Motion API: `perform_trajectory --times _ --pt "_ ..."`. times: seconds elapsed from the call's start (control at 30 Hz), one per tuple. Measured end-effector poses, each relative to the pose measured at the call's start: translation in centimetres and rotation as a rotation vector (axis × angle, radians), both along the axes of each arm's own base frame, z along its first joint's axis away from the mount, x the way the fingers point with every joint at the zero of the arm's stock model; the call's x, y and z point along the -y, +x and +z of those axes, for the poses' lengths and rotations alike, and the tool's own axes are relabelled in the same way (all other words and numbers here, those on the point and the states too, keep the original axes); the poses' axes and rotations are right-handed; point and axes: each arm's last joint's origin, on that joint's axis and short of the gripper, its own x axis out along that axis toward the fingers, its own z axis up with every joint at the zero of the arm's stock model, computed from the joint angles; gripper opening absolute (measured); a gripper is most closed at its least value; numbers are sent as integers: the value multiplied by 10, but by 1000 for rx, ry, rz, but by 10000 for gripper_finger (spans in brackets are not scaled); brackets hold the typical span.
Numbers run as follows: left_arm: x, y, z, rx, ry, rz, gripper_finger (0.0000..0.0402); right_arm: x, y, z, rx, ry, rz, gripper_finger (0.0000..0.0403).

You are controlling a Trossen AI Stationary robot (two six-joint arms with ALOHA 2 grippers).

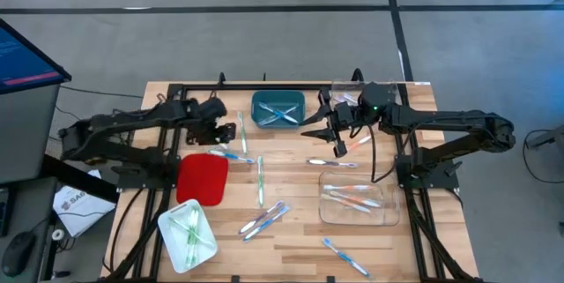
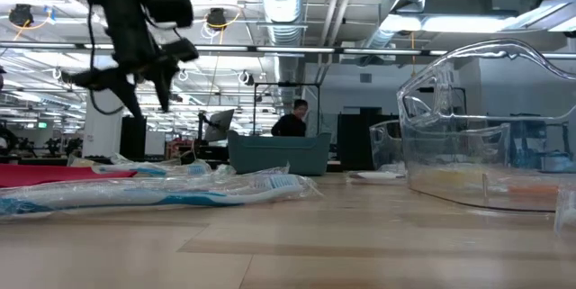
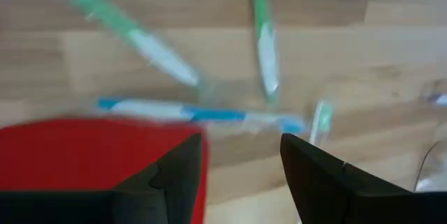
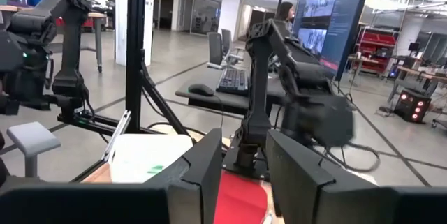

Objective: Pick & Place Toothbrushes
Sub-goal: Put the green toothbrush into the white bin

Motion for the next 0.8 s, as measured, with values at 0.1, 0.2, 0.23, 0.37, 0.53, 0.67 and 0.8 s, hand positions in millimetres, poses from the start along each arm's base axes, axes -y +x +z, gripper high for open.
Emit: perform_trajectory --times 0.1,0.2,0.23,0.37,0.53,0.67,0.8 --pt "-16 11 -13 13 -25 -21 191 2 0 -1 -11 2 -8 108" --pt "-26 15 -30 -32 -121 -2 191 5 -1 -3 -29 6 -20 108" --pt "-29 16 -36 -39 -162 11 191 7 -1 -3 -36 8 -25 108" --pt "-40 15 -48 -40 -277 45 191 14 -2 -6 -59 14 -51 108" --pt "-52 6 -50 -23 -315 100 191 22 -4 -7 -77 20 -80 108" --pt "-65 -9 -47 -37 -292 150 191 26 -5 -7 -75 20 -94 108" --pt "-76 -21 -48 -80 -251 195 191 27 -5 -6 -66 18 -99 108"
